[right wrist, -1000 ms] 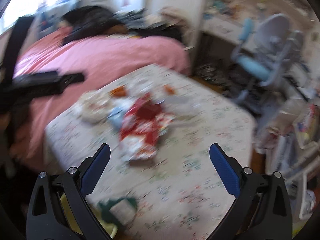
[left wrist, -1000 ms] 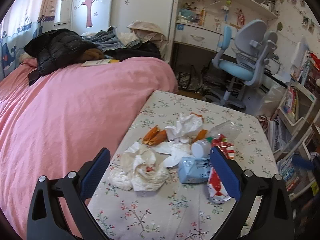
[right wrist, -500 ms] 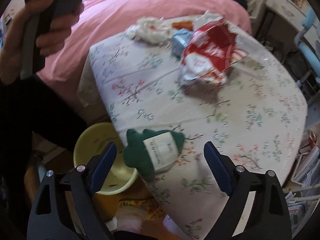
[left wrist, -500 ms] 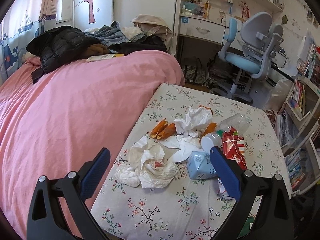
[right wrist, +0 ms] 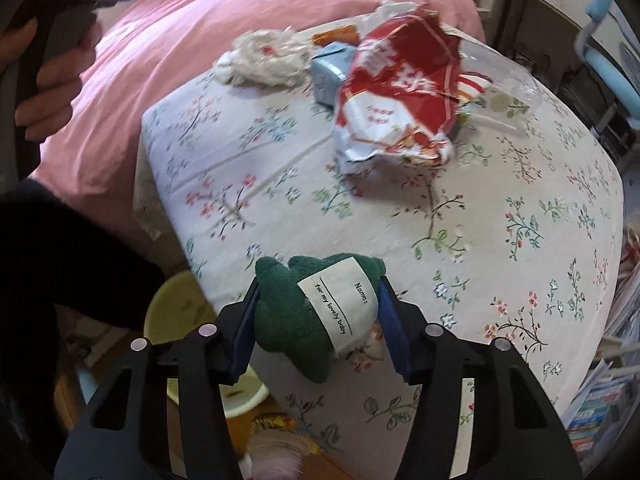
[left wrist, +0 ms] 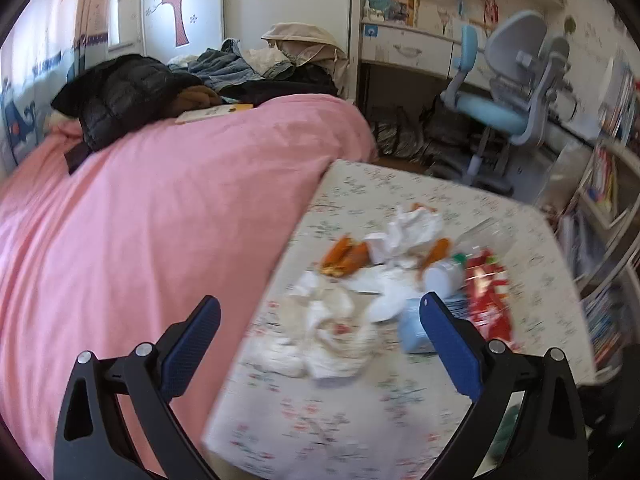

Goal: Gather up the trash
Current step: 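Grasp the green cloth with a white label with the right gripper, then grasp the crumpled white tissue with the left gripper while the right gripper holds the green cloth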

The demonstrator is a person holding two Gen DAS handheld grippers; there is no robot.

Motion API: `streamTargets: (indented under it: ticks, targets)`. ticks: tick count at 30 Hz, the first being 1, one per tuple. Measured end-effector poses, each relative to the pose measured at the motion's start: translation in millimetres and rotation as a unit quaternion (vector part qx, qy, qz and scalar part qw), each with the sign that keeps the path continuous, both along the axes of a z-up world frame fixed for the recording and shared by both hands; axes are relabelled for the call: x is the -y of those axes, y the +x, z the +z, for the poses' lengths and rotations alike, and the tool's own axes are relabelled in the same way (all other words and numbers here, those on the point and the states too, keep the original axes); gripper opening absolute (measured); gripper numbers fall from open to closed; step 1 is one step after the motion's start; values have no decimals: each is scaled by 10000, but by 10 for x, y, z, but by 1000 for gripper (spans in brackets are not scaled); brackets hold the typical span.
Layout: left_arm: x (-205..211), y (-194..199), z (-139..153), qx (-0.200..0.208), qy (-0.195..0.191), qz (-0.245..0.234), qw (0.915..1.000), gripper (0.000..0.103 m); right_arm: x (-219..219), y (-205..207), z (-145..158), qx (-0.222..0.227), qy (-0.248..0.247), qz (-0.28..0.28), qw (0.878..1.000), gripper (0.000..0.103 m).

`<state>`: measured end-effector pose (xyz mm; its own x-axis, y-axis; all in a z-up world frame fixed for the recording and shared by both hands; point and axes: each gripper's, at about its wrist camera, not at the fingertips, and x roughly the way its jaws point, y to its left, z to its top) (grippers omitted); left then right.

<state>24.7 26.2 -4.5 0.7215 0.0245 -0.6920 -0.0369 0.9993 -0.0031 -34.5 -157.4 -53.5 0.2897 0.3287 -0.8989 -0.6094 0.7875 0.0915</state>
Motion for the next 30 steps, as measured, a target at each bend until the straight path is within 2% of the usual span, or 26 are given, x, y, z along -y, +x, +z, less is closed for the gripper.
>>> streamTargets:
  ticks: [2,7,12,18,22,23,25,26,28,30]
  targets:
    - [-138,59,-43,-209,-35,44,9998,95,24,15,56,28,192,-61,9998,52]
    - [-437,194,-195,-676,-585,149,9959,95,112,-8,287,188,632,-141,9977,52]
    - [-485,308,-372,-990,-695,172,9925,95,159,2,418,214,1063,-236,9938,52]
    - [-394,409,-529,-1182,-876,66,9891,95,232,14,515,154,1447,-365,9887,52]
    - [-478,415,-526,-1158,-1484,56,9821,95,238,16,538,156,1563,-425,9867,52]
    - [-473,428,-547,-1184,-1512,93,9813,95,233,16,537,158,1561,-415,9867,52]
    - [-411,457,-596,-1259,-1169,195,9849,87,205,12,537,141,1568,-374,9868,52]
    - [-343,473,-624,-1283,-935,155,9872,86,191,9,536,139,1551,-353,9872,52]
    - [-221,489,-655,-1297,-657,20,9894,76,171,8,524,131,1532,-322,9876,52]
    - [-112,493,-681,-1247,-311,-125,9916,72,150,5,509,116,1526,-310,9877,52]
